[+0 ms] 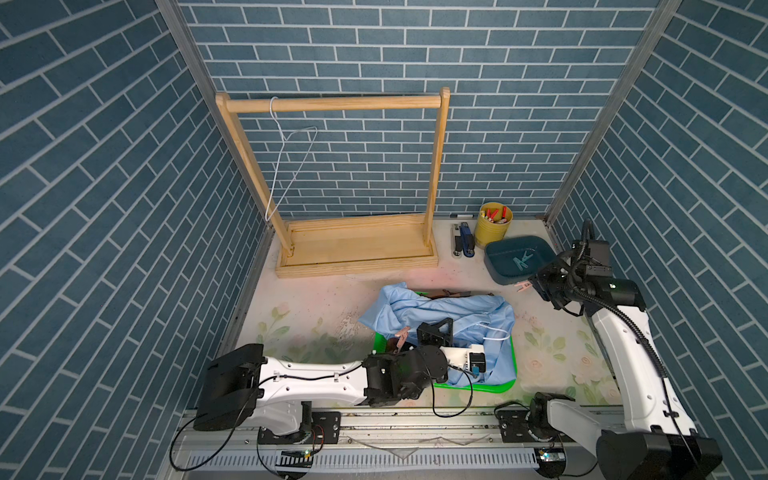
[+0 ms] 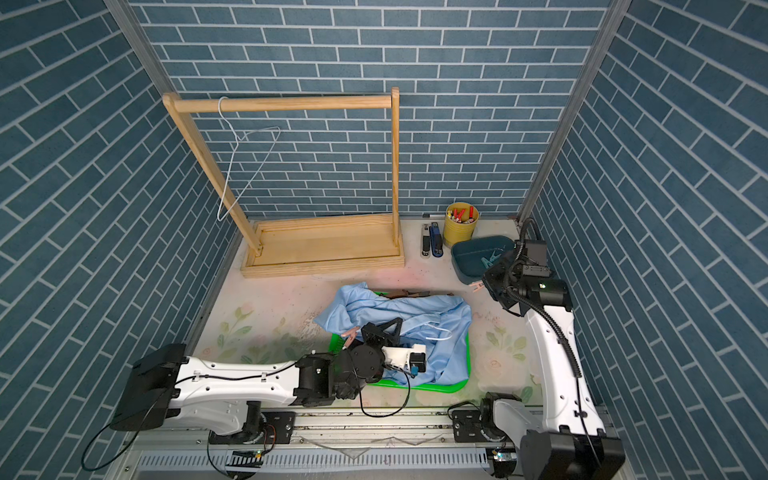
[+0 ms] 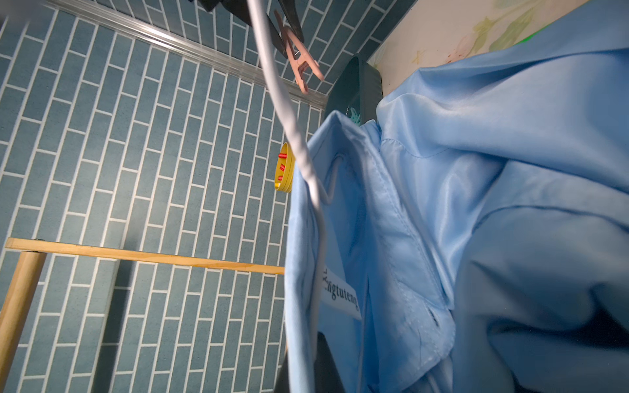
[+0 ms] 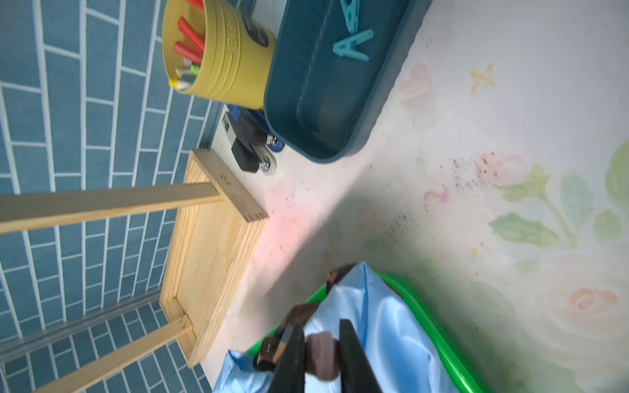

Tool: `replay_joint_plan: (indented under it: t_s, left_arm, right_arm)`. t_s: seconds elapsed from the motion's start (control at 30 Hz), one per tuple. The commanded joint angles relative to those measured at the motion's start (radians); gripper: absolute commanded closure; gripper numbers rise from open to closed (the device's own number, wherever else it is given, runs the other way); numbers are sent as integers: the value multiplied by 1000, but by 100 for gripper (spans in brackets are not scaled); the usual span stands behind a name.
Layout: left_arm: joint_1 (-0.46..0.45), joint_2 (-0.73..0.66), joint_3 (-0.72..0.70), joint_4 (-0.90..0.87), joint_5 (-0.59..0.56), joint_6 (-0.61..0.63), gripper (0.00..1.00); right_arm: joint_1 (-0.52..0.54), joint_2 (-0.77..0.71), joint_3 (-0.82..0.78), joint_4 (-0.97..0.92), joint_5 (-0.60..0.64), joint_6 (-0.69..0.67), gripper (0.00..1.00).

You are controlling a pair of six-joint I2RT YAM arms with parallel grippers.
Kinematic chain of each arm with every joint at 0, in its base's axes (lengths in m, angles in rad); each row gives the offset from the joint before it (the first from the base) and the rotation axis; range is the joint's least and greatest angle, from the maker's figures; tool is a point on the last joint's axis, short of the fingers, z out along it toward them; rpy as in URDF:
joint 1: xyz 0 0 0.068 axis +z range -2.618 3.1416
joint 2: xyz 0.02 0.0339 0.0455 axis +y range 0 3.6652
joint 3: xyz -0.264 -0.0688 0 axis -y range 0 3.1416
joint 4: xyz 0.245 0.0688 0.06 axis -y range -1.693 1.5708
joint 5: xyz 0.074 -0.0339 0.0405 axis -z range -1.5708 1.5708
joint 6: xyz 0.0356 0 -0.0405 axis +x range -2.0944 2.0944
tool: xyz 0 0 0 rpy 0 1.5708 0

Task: Remove the clothespins securing long-sleeve shirts to the hanger
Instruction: Remove the clamp from the hanger, then place the clamp in the storage box.

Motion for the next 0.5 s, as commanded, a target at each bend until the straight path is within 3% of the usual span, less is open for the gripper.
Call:
replay_joint_plan:
  t_s: [0.0, 0.13, 0.37, 0.47]
  left_arm:
    - [7, -40, 45, -65, 35, -74, 100]
    - [8, -80, 56, -144, 119, -150, 100]
    - [10, -119, 72, -210, 196, -225, 100]
    - [14, -115, 78, -222, 208, -242, 100]
  right_arm:
    - [-21, 141, 18, 168, 20, -7, 100]
    - [-33, 353, 111, 307, 55, -9, 100]
    - [-47, 705, 360, 376, 65, -29, 100]
    - [-26, 739, 377, 452, 192, -84, 100]
